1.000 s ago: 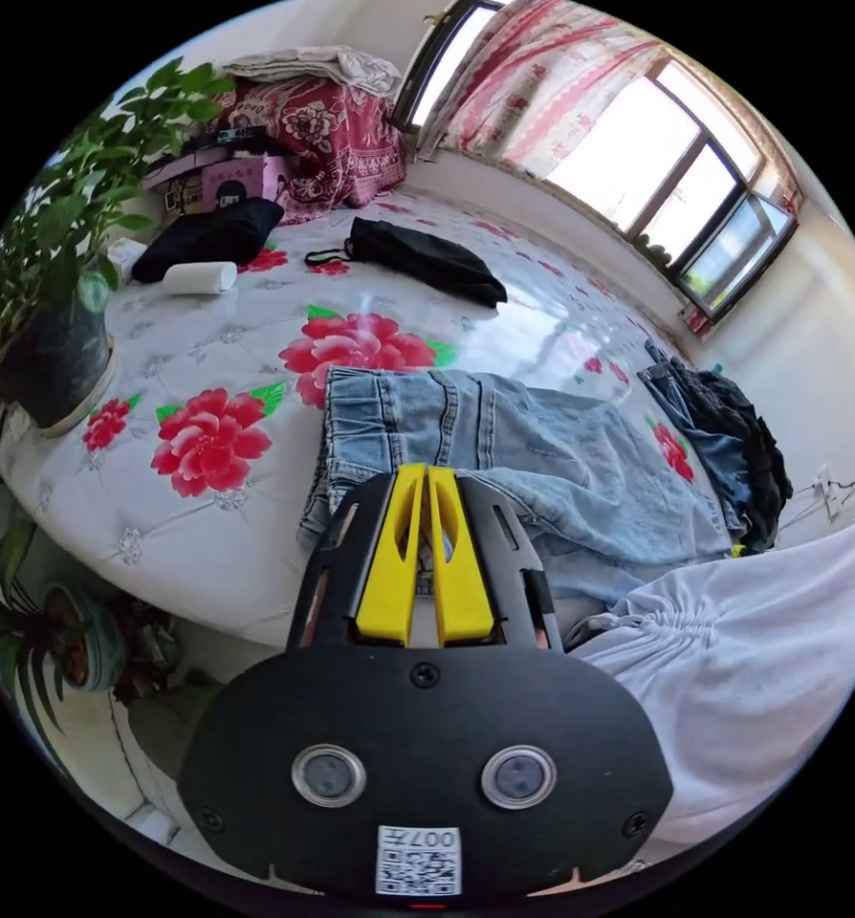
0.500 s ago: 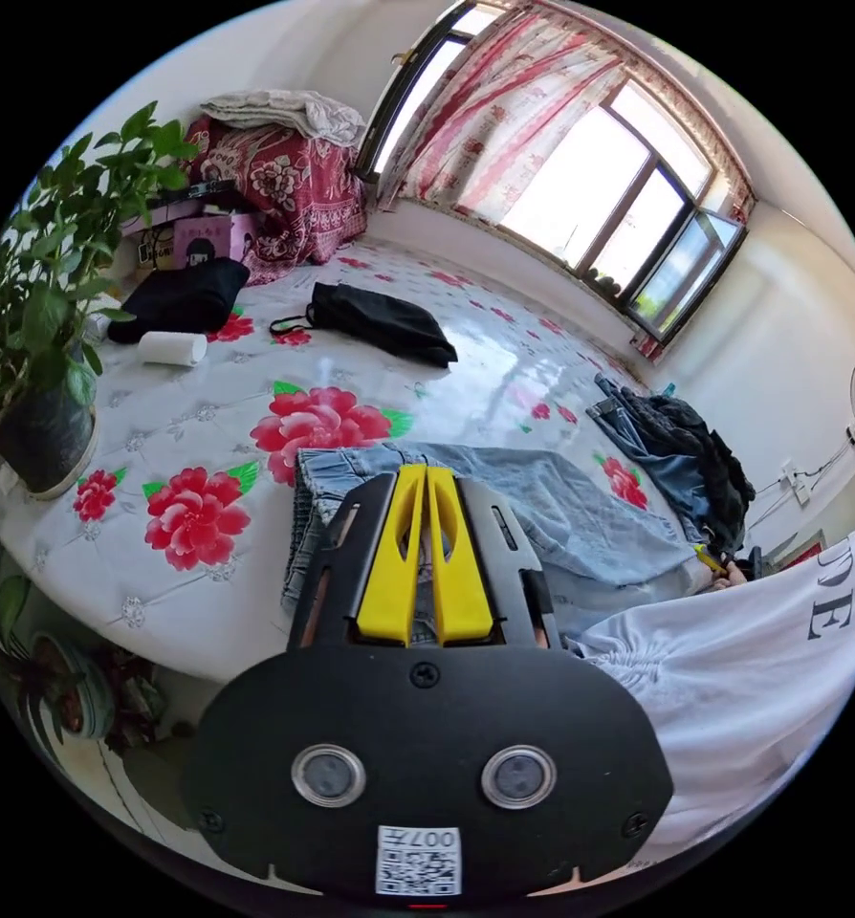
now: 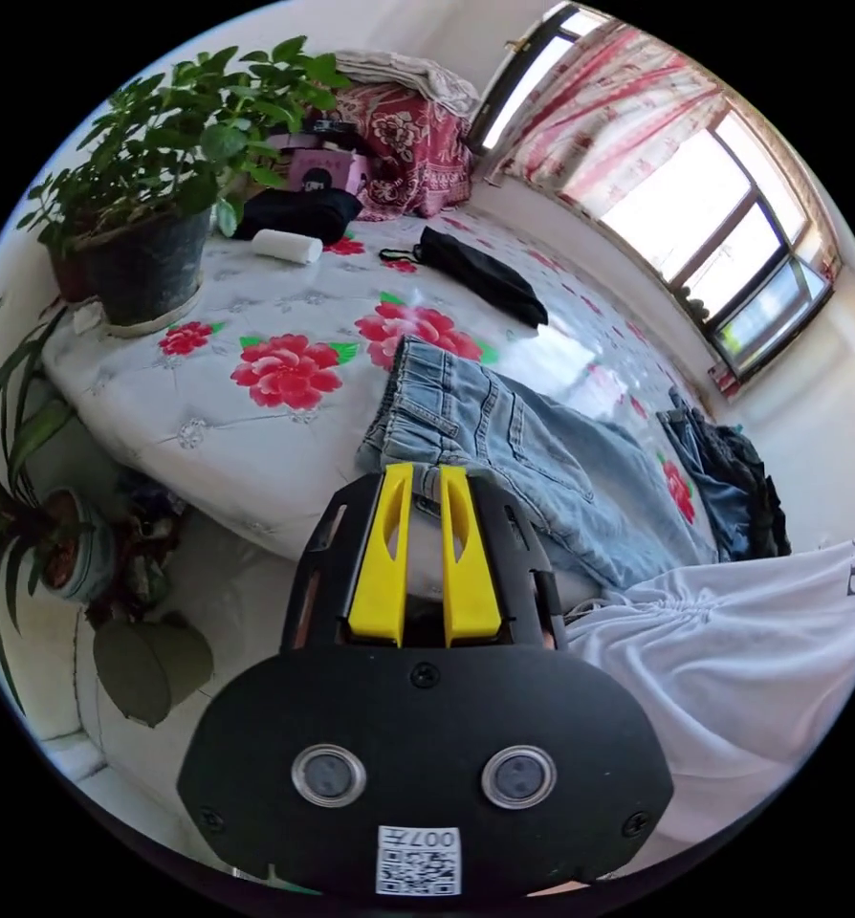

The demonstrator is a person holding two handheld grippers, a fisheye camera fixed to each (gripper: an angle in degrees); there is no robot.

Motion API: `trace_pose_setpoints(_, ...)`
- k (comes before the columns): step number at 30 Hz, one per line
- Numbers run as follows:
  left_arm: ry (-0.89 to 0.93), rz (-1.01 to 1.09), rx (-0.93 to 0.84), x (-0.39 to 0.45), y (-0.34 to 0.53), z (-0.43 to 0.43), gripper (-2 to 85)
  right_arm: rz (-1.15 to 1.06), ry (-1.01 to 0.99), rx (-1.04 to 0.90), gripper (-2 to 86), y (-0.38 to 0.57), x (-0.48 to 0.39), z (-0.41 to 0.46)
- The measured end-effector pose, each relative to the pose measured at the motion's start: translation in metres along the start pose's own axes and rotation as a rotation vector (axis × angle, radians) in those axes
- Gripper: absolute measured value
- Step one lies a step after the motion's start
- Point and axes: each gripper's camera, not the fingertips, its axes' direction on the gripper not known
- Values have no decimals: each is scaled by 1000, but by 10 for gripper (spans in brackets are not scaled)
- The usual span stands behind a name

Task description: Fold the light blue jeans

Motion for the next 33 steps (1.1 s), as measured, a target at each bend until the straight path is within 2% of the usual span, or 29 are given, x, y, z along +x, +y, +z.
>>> trace_pose_setpoints(6,57,-60,14,11,-22,19,92,35,-68,-9,36,-7,-2,8)
trace_pose_setpoints(8,5,-87,-63,21,-29,48,92,37,-78,-24,30,-14,-7,16)
trace_pose_setpoints(10,-179,-26,-166,39,-34,78,45,35,-38,-5,19,-22,-16,14)
trace_pose_setpoints(14,-312,114,-170,59,-33,84,-3,-72,-42,69,9,-27,-37,-6)
trace_pose_setpoints(17,-237,48,-127,44,-31,78,-7,33,25,15,22,-22,-17,8)
trace_pose_setpoints(21,-141,-107,-68,16,-26,60,-4,214,-224,106,59,3,20,8)
trace_pose_setpoints(23,-157,-151,-34,8,-27,49,2,239,-282,168,64,11,26,5)
trace_pose_setpoints(26,-55,-224,6,-10,-30,37,40,227,-300,173,67,13,25,13)
trace_pose_setpoints(28,41,-302,-21,-25,-32,42,76,198,-294,173,68,10,18,17)
trace_pose_setpoints(33,105,-371,-19,-41,-25,50,107,189,-145,156,62,1,-3,33)
